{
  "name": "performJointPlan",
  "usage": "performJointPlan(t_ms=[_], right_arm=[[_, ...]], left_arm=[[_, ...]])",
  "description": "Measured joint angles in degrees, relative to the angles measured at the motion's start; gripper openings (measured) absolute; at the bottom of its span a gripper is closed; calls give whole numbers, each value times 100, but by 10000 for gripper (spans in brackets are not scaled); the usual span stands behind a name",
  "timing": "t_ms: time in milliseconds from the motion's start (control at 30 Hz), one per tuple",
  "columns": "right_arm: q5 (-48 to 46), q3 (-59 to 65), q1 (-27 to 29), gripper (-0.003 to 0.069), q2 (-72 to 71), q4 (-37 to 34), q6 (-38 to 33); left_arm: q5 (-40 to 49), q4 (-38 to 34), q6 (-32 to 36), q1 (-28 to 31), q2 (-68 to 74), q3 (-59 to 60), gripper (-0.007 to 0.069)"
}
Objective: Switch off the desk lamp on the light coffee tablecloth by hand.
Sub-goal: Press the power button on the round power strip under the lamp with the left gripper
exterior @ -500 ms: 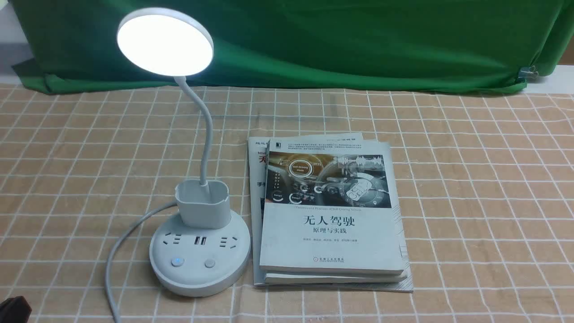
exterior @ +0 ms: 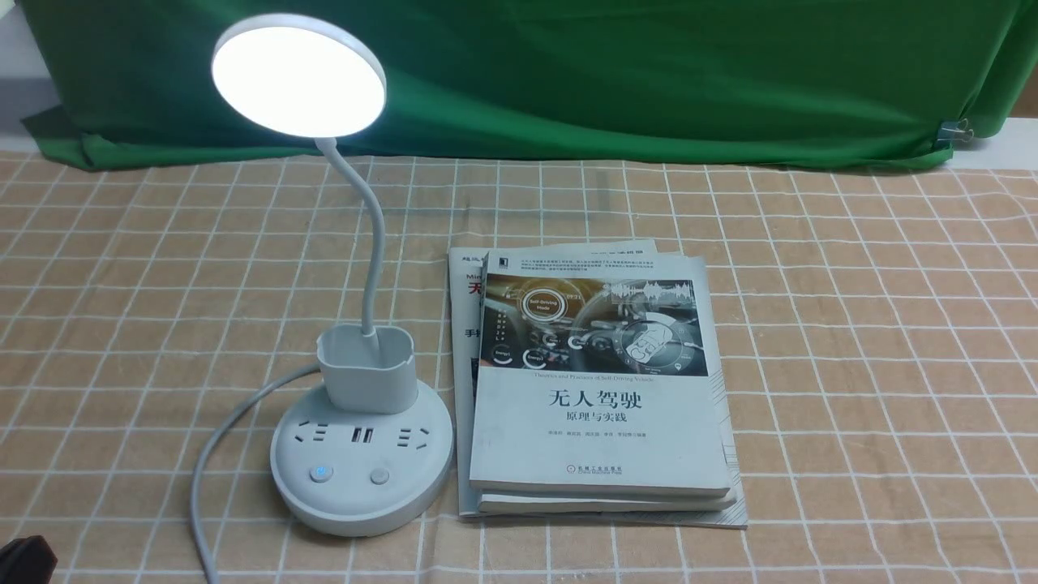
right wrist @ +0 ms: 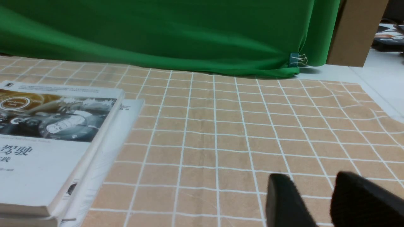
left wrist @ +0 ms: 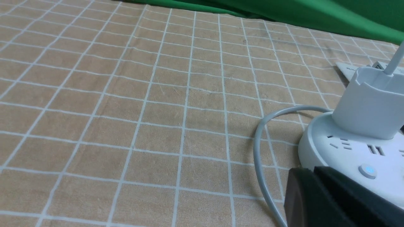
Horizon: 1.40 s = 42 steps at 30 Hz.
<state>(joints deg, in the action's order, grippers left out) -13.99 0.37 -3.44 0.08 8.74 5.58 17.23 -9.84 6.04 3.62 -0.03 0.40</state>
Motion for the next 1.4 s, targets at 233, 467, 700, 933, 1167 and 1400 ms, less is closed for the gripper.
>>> performJointPlan(t_ms=[233,467,700,933,1167,1400], right_arm=[[0,0,0,242,0,0,0],[0,0,0,242,0,0,0],[0,0,0,242,0,0,0],[0,0,0,242,0,0,0],[0,0,0,242,0,0,0],[0,0,0,242,0,0,0]], left_arm=[[-274,-254,17,0,0,0,17],[-1282,-2809,-513,0,0,0,17],[-1989,-3241,-524,0,0,0,17],[-157,-2190,-493,-29,1192,-1326,17],[2364,-1075,-308,-29,3794,-3060,17],[2948,-928,387,-407,6070,-3932,17]])
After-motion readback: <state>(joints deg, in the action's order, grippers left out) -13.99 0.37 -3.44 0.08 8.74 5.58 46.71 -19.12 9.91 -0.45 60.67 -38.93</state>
